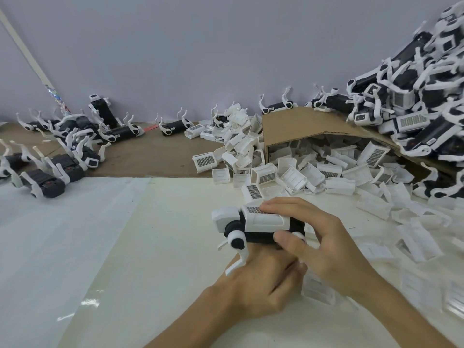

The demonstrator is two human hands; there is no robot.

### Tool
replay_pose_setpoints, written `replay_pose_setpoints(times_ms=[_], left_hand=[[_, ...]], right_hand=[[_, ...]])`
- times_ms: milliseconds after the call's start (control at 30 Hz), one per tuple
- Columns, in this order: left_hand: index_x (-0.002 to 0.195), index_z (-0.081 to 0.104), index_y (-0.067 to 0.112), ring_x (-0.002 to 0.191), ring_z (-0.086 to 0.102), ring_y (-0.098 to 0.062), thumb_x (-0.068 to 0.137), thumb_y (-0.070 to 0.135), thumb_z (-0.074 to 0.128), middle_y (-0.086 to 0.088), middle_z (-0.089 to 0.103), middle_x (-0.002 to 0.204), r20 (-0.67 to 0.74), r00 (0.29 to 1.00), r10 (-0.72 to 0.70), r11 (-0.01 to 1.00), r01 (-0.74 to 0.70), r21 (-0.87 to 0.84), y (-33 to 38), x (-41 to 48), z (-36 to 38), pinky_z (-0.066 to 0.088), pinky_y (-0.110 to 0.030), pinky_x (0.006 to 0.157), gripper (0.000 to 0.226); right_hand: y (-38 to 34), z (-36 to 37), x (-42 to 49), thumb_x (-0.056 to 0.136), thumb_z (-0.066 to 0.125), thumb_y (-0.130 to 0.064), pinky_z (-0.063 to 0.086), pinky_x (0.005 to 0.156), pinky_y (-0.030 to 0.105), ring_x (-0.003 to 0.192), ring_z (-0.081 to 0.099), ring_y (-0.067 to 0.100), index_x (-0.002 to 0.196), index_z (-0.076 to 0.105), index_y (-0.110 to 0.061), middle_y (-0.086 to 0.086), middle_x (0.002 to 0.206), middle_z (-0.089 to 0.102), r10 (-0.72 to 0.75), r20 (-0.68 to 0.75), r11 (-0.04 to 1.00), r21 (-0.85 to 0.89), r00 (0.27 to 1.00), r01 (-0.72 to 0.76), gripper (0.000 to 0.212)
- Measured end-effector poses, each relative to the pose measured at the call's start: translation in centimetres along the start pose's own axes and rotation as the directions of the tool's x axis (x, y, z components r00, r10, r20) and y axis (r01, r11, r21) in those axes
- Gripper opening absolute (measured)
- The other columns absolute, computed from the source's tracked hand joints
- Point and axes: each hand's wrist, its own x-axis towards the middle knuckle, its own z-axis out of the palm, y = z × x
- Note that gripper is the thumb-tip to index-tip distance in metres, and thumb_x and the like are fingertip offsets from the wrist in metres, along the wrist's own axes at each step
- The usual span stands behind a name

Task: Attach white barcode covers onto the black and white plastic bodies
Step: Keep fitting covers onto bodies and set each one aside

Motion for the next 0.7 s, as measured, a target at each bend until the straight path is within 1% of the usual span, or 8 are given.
replay_pose_setpoints(times_ms=[33,67,167,233,333,433,600,700], left_hand=[[0.073,0.056,0.002,0.07,0.035,-0.013,0.095,0.014,0.049,-0.001,0.046,0.071,0.002,1.0,-0.012,1.0,0.012,0.025,-0.07,-0.15,0.13,0.025,-0.023,0.068,0.025],[0.069,0.054,0.004,0.069,0.029,-0.01,0.095,0.018,0.047,0.002,0.042,0.068,-0.01,1.0,-0.008,0.999,0.008,0.037,-0.12,-0.25,0.16,0.021,-0.023,0.068,0.03],[0.065,0.045,0.011,0.068,0.019,-0.005,0.093,0.012,0.052,0.009,0.031,0.069,-0.03,0.999,0.032,0.999,-0.03,0.041,0.05,-0.16,0.04,0.014,-0.02,0.065,0.029],[0.064,0.049,0.007,0.069,0.018,-0.004,0.093,0.013,0.051,0.009,0.031,0.069,-0.037,0.999,0.033,0.999,-0.031,0.036,-0.04,-0.08,0.18,0.014,-0.021,0.066,0.029],[0.067,0.054,0.005,0.07,0.021,-0.003,0.095,0.023,0.043,0.007,0.035,0.068,-0.032,0.999,-0.004,0.999,0.005,0.037,-0.16,-0.25,0.31,0.017,-0.021,0.067,0.035],[0.07,0.058,0.003,0.071,0.023,-0.003,0.095,0.023,0.042,-0.003,0.048,0.065,-0.019,1.0,-0.009,0.999,0.009,0.04,-0.25,-0.3,0.33,0.018,-0.02,0.068,0.036],[0.073,0.059,0.003,0.071,0.023,-0.002,0.095,0.016,0.05,-0.008,0.057,0.069,0.019,1.0,0.005,0.999,-0.006,0.049,-0.49,-0.3,0.34,0.017,-0.022,0.068,0.028],[0.074,0.059,0.004,0.069,0.03,-0.009,0.098,0.024,0.043,-0.008,0.057,0.07,0.017,1.0,0.001,0.999,-0.002,0.053,-0.5,-0.37,0.53,0.019,-0.025,0.068,0.035]], right_hand=[[0.0,-0.02,0.05,0.09,0.063,-0.024,0.039,0.103,0.015,0.127,0.056,0.011,0.117,0.072,-0.028,-0.012,0.125,0.067,0.013,-0.013,0.999,0.035,1.0,-0.012,0.028],[-0.02,-0.04,0.12,0.092,0.06,-0.024,0.041,0.102,0.017,0.125,0.057,0.011,0.114,0.073,-0.027,-0.011,0.122,0.068,0.024,-0.033,0.998,0.067,0.999,-0.021,0.026],[-0.09,-0.06,0.16,0.093,0.059,-0.023,0.045,0.099,0.019,0.119,0.061,0.012,0.111,0.075,-0.026,-0.011,0.116,0.071,0.032,-0.088,0.997,0.074,0.996,-0.025,0.024],[-0.2,0.03,0.12,0.093,0.06,-0.025,0.045,0.098,0.017,0.118,0.062,0.011,0.11,0.074,-0.026,-0.012,0.115,0.072,0.028,-0.112,0.998,0.067,0.993,-0.02,0.023],[-0.34,0.31,0.11,0.093,0.059,-0.028,0.044,0.097,0.014,0.118,0.062,0.007,0.11,0.074,-0.026,-0.015,0.114,0.072,0.038,-0.128,0.997,0.073,0.991,-0.028,0.024],[-0.31,0.39,0.09,0.092,0.06,-0.03,0.047,0.091,0.011,0.117,0.063,0.006,0.109,0.075,-0.025,-0.014,0.112,0.074,0.057,-0.142,0.994,0.097,0.988,-0.043,0.024],[-0.21,0.26,0.08,0.09,0.065,-0.028,0.047,0.095,0.014,0.113,0.066,0.004,0.106,0.076,-0.029,-0.016,0.109,0.075,0.047,-0.194,0.997,0.075,0.98,-0.033,0.019],[-0.05,0.18,-0.05,0.089,0.066,-0.026,0.048,0.096,0.016,0.112,0.066,0.004,0.105,0.077,-0.027,-0.016,0.108,0.075,0.034,-0.215,0.998,0.057,0.976,-0.023,0.019]])
